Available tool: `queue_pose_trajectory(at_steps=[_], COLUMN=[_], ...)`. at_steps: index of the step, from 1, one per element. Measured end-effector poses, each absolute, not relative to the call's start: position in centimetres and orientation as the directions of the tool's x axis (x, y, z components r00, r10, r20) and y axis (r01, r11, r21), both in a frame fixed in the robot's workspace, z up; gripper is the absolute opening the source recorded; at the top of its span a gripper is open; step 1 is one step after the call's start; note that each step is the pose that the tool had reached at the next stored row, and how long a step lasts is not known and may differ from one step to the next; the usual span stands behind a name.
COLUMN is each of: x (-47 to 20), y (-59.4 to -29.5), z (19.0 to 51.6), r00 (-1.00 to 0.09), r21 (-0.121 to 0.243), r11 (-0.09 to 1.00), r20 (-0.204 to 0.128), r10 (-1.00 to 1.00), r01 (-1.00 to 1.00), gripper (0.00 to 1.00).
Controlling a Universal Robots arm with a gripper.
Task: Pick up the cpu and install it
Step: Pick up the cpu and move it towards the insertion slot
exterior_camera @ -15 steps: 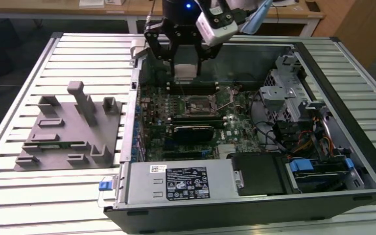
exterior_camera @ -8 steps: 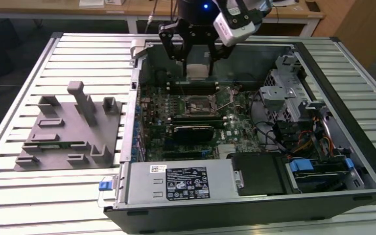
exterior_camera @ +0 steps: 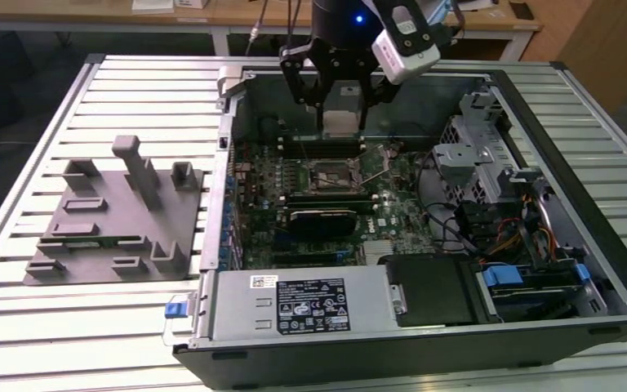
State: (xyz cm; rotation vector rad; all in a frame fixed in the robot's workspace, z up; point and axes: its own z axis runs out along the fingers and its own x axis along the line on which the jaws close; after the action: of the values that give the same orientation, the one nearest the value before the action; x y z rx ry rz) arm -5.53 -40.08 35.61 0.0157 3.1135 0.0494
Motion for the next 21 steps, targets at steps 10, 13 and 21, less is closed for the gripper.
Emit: queue_pose_trajectory(at_steps=[10,13,21], x=[-5.4,-5.4,-5.4], y=[-39.8,-39.6,-38.7], z=[33.8,33.2,31.9], r00=[-1.000,-1.000,-1.000], r21=[0.032,0.032,0.032], r11=[0.999,0.999,0.999], r20=[-0.028,-0.028,-0.028], r10=[0.010,0.010,0.010], r01=[0.009,0.009,0.009], gripper=[0.54,0.54,0.54])
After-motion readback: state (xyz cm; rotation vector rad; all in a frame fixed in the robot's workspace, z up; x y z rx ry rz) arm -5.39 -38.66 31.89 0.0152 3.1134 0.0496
